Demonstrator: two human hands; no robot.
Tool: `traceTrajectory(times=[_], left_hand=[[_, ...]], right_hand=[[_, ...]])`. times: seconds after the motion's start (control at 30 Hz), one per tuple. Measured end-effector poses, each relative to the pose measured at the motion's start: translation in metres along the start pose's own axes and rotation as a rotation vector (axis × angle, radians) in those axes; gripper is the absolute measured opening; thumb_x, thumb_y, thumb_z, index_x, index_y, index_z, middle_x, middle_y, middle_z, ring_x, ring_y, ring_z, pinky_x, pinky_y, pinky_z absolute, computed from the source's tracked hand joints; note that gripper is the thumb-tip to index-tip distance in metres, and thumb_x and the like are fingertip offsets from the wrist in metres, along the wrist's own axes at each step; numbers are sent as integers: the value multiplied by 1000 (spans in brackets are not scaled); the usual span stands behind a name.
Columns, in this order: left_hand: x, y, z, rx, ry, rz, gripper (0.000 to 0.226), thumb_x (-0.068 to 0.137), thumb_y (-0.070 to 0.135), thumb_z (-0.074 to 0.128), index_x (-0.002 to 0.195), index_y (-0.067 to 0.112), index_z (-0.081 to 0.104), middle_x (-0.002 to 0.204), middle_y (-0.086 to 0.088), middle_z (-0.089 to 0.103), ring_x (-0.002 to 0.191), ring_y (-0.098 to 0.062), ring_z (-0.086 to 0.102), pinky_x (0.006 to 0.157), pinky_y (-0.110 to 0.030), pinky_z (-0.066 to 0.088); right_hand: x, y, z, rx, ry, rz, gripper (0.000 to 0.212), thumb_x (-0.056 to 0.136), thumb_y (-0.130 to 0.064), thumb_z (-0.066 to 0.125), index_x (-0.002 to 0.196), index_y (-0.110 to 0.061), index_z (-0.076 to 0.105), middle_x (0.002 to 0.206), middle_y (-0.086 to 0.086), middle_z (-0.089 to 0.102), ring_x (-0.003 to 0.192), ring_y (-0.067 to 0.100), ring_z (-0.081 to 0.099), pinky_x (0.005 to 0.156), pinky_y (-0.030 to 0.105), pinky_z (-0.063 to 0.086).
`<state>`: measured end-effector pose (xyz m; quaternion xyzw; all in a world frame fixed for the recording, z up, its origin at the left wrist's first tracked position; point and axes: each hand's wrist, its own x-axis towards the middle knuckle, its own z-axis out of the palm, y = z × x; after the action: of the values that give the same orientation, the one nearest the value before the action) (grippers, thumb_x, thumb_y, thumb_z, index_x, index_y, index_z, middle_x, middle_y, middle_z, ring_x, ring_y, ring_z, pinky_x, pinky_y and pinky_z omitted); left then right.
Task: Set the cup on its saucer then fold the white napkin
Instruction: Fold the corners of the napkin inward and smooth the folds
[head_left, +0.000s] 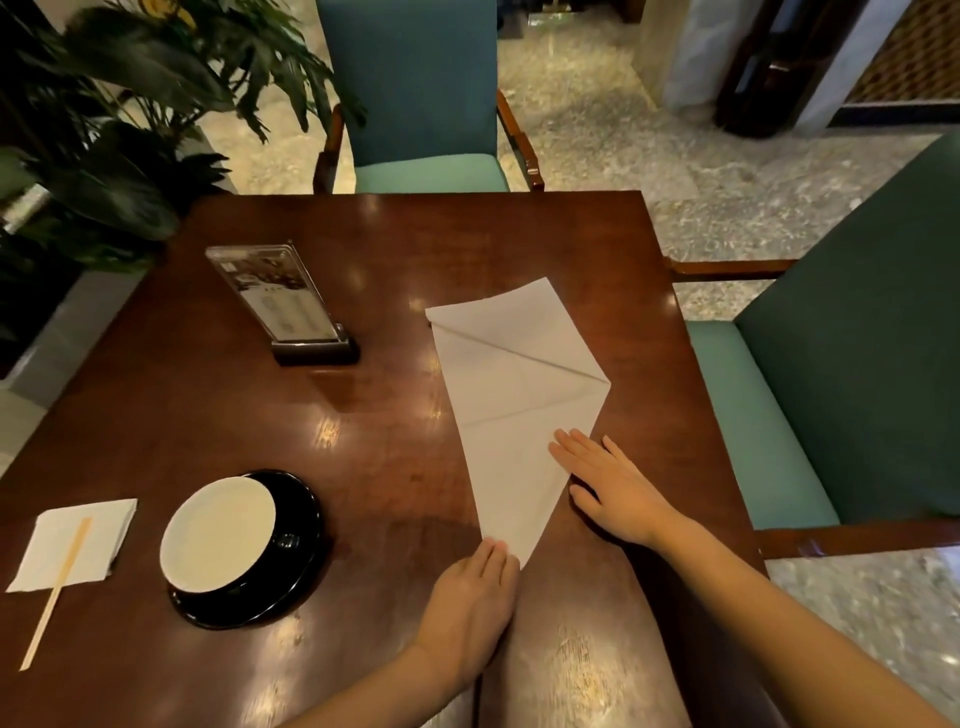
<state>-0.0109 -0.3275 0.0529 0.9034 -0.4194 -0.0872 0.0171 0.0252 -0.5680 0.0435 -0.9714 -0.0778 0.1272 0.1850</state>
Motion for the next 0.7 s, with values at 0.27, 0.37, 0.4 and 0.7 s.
traceTrajectory(times=[0.27, 0.37, 0.4, 0.7], left_hand=[[25, -5, -72, -181, -152, -208, 35, 79, 3, 45, 105, 16, 64, 105, -11, 67, 95, -34, 61, 74, -35, 45], [44, -35, -106, -417, -51, -220, 35, 80, 6, 46, 102, 22, 69, 105, -3, 70, 98, -23, 62, 84, -28, 47], [51, -48, -117, -535, -43, -238, 32, 81, 5, 48, 99, 19, 71, 98, 1, 71, 91, -18, 64, 82, -25, 48], [123, -142, -135, -1225, 143, -792, 27, 87, -4, 48, 96, 5, 71, 91, -16, 67, 67, -19, 60, 41, -16, 46]], right_hand=[[-3, 6, -3, 77, 81, -20, 51, 95, -22, 45, 143, -30, 33, 154, -11, 23, 144, 7, 14, 115, 25, -2], [-5, 14, -3, 84, 166, -21, 43, 90, -17, 54, 131, -28, 52, 143, -8, 46, 132, 14, 39, 112, 25, 18], [-4, 17, -5, 93, 180, 0, 41, 89, -18, 55, 128, -28, 55, 137, -8, 53, 125, 15, 44, 107, 26, 25], [34, 37, -40, -41, 291, 220, 21, 90, -28, 55, 110, -24, 63, 109, -3, 60, 101, 24, 46, 78, 34, 30]])
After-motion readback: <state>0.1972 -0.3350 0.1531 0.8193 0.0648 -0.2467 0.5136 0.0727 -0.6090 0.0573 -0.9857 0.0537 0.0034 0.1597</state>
